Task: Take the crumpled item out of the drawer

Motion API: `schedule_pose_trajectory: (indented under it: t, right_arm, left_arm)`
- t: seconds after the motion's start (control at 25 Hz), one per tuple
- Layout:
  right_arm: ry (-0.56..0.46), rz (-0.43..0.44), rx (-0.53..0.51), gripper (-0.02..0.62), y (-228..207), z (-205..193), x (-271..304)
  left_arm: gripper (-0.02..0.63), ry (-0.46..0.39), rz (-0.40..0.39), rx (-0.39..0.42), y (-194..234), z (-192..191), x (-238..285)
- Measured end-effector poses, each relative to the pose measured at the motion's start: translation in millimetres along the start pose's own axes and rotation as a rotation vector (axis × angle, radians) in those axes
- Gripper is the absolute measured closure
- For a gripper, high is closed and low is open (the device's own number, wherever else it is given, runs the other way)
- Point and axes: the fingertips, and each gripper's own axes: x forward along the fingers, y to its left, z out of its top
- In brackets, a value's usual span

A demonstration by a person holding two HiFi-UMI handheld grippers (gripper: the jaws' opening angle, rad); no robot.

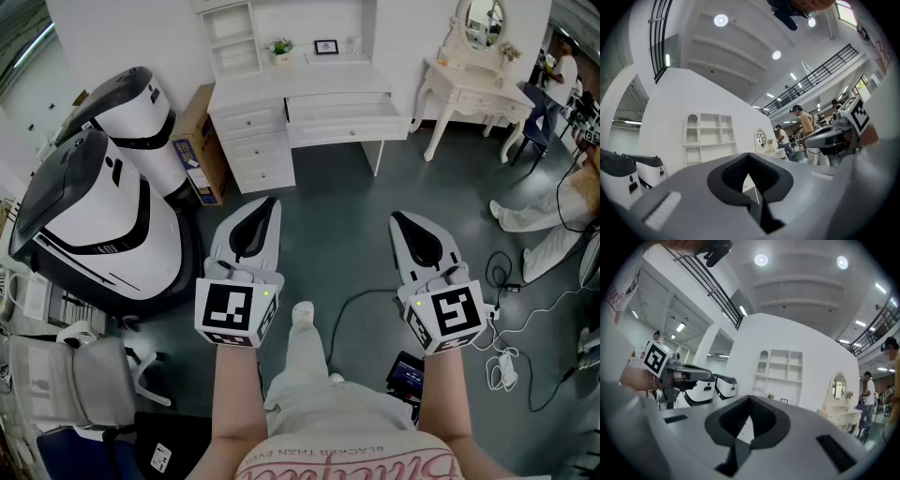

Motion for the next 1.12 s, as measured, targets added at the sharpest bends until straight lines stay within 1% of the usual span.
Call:
schedule_pose_trajectory:
  t: [0.12,0.24,0.36,0.52,0.64,0.72,0.8,0.92,1.0,1.12]
  right_arm:
    - [0.015,-0.001,0.002,0.589,-2,-8,17]
    - [0.022,-0.002,-0.002,0.588,-6,-14,38]
    - [0.017,-0.007,-0.011,0.589,-12,-15,62]
    - [0.008,-0.023,-0.011,0.589,-33,-15,100]
    - [0.035,-0.042,-0.053,0.588,-48,-18,138]
    - [0.031,-0.057,-0.058,0.588,-57,-17,164]
    - [0.017,-0.078,-0.04,0.588,-67,-14,188]
    - [0.009,-0.093,-0.01,0.588,-82,-13,227]
    - [0.001,-0.086,0.018,0.588,-90,-13,254]
    - [0.014,-0.073,0.093,0.588,-102,-13,292]
  left_arm:
    - [0.601,-0.024,0.042,-0.055,18,-8,9]
    - [0.601,-0.022,0.063,-0.093,35,-18,22]
    - [0.601,-0.026,0.065,-0.122,54,-26,41]
    - [0.601,-0.047,0.051,-0.136,78,-32,80]
    - [0.601,-0.064,0.058,-0.15,105,-37,111]
    - [0.601,-0.075,0.065,-0.164,127,-39,132]
    - [0.603,-0.077,0.064,-0.154,144,-43,153]
    - [0.603,-0.069,0.048,-0.103,167,-51,187]
    - [0.603,-0.078,0.028,-0.104,182,-55,208]
    - [0.603,-0.074,0.008,-0.12,207,-65,239]
